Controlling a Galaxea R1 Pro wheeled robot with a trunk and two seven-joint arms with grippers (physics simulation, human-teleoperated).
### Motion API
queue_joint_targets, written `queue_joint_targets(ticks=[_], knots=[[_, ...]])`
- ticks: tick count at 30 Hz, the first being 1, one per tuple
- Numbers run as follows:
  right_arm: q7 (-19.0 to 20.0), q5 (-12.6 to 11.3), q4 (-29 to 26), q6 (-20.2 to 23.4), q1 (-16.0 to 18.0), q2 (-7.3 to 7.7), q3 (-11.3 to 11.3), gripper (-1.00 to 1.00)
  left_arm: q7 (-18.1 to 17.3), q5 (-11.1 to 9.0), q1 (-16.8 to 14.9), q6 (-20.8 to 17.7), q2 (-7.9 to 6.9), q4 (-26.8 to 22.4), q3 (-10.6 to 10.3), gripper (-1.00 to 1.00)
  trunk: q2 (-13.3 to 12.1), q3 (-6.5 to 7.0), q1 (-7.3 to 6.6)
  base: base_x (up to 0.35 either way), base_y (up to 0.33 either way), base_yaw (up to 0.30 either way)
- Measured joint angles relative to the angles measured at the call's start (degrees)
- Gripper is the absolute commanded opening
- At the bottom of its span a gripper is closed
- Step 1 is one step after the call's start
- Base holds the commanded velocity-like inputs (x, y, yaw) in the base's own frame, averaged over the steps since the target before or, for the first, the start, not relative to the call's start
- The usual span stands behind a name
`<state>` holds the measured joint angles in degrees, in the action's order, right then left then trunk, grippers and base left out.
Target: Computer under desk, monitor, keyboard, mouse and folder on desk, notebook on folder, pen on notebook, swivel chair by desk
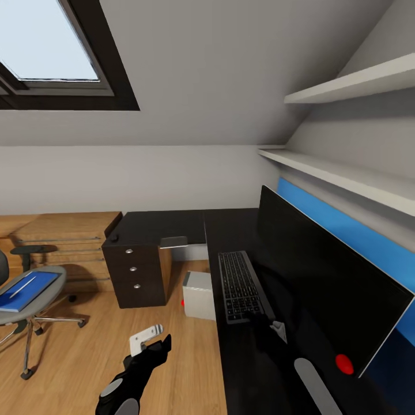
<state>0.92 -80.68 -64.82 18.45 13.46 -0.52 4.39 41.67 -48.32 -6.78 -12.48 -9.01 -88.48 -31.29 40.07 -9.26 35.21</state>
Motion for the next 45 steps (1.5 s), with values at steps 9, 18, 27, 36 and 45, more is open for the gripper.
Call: queue_joint_targets(ticks=[9, 18, 27, 36, 45], knots=[[1.73, 0.15, 0.04, 0.08, 0.0, 0.01, 0.05, -1.0, 0.11, 0.07, 0.0, 0.01, -0.07, 0.01, 0.21, 1.0, 3.62, -1.62, 1.98, 0.0, 0.0, 0.0], [1.56, -0.08, 0.04, 0.5, 0.0, 0.01, 0.23, -1.0, 0.2, 0.09, 0.0, 0.01, -0.01, 0.11, 0.2, 1.0, 7.23, -3.24, 3.96, 0.0, 0.0, 0.0], [1.48, -0.17, 0.1, 0.58, -0.01, -0.05, 0.26, -1.0, 0.2, 0.01, 0.0, 0.0, -0.01, 0.15, 0.2, 1.0, 10.85, -4.86, 5.94, 0.0, 0.0, 0.0], [1.34, -0.23, 0.17, 0.63, -0.02, -0.07, 0.15, -1.0, 0.26, -0.01, 0.0, 0.0, -0.01, 0.22, 0.2, 1.0, 14.46, -6.48, 7.92, 0.0, 0.0, 0.0], [1.17, -0.16, 0.36, 0.63, 0.01, -0.08, 0.12, -1.0, 0.29, 0.0, 0.0, 0.0, 0.0, 0.32, 0.2, 1.0, 18.08, -8.1, 9.89, 0.0, 0.0, 0.0]])
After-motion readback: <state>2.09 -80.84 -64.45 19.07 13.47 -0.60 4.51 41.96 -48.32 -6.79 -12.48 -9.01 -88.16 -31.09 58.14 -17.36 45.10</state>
